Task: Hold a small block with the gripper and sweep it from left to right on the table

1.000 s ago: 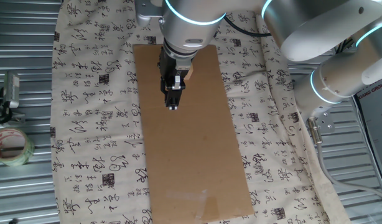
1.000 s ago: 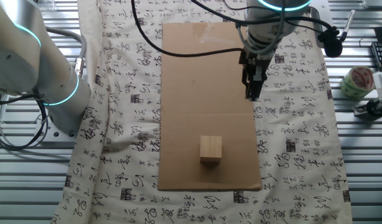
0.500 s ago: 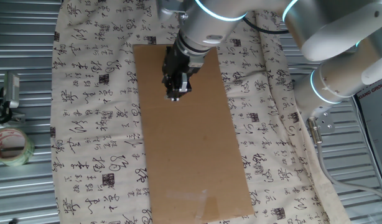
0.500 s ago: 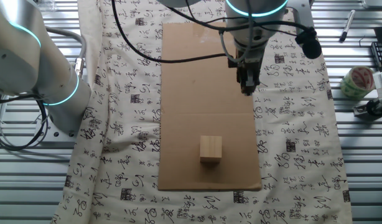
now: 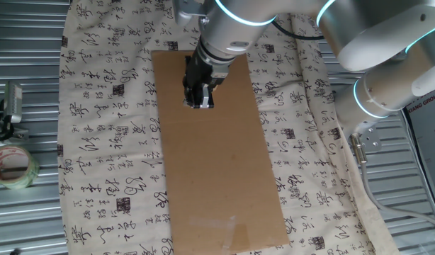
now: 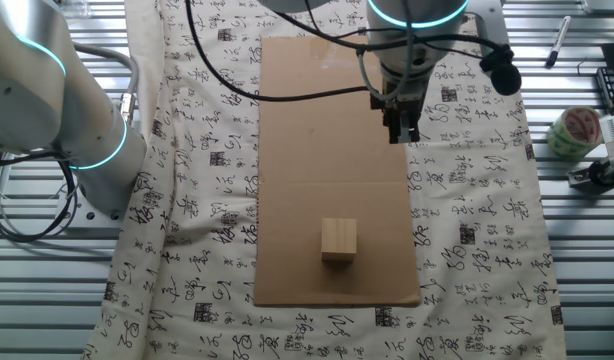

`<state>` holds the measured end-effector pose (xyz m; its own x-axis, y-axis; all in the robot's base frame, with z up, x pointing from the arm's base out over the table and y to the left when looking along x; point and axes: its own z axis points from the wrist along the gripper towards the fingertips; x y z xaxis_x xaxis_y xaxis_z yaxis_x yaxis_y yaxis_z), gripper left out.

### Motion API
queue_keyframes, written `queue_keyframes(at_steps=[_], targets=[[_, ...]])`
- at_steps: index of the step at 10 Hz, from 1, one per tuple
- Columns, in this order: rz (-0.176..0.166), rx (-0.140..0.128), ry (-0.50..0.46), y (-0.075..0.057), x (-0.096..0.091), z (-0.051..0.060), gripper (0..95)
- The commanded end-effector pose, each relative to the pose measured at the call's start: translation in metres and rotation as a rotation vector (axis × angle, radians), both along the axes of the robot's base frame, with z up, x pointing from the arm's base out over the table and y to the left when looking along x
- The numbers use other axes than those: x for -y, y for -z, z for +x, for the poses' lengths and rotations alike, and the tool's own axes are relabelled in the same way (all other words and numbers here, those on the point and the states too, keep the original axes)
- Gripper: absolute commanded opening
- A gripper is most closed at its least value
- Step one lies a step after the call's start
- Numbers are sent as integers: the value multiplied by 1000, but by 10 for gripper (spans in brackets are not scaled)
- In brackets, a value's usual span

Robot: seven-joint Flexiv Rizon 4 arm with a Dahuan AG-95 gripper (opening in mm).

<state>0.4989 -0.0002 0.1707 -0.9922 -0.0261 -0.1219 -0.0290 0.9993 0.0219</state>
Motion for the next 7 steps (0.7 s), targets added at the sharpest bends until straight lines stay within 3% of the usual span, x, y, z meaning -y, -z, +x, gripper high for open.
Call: queue_keyframes(at_steps=[1,7], targets=[[2,-1,0,1,0,1,0],[3,-2,10,6,1,-2,0]])
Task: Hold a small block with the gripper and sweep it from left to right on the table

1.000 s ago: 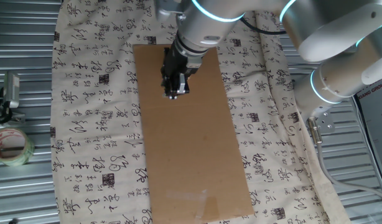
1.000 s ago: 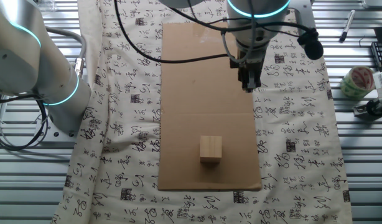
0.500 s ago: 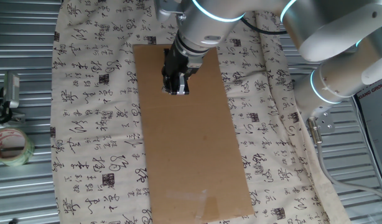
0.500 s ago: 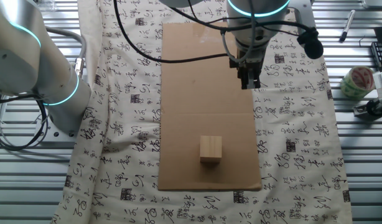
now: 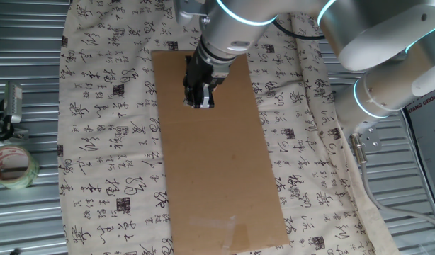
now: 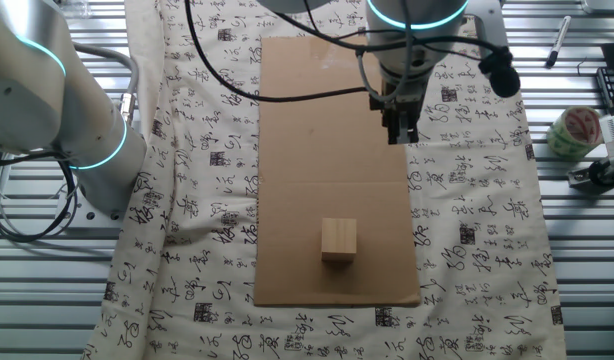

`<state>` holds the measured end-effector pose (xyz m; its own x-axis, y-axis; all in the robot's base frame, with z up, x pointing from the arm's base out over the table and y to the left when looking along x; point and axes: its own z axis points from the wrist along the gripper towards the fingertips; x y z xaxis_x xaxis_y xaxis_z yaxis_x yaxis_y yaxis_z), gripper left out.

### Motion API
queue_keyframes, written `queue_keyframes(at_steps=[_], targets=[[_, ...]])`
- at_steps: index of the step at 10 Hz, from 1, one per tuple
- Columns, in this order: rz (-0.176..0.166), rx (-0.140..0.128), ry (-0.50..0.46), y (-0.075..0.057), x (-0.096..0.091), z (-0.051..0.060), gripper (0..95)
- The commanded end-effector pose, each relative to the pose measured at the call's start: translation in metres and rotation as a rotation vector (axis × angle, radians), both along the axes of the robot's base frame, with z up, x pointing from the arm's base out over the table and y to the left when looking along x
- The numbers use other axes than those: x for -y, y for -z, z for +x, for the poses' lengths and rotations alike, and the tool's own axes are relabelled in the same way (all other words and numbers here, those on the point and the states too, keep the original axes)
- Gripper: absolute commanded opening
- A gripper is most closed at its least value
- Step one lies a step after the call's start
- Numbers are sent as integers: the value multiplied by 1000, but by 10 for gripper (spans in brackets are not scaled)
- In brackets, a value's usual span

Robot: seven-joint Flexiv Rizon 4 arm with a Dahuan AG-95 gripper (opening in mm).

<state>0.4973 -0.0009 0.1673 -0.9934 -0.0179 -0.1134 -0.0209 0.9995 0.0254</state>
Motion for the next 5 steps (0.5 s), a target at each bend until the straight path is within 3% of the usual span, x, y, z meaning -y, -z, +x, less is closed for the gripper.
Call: queue_keyframes(at_steps=[1,5], targets=[[0,8,3,4,1,-1,0],[-1,10,11,12,4,-5,0]])
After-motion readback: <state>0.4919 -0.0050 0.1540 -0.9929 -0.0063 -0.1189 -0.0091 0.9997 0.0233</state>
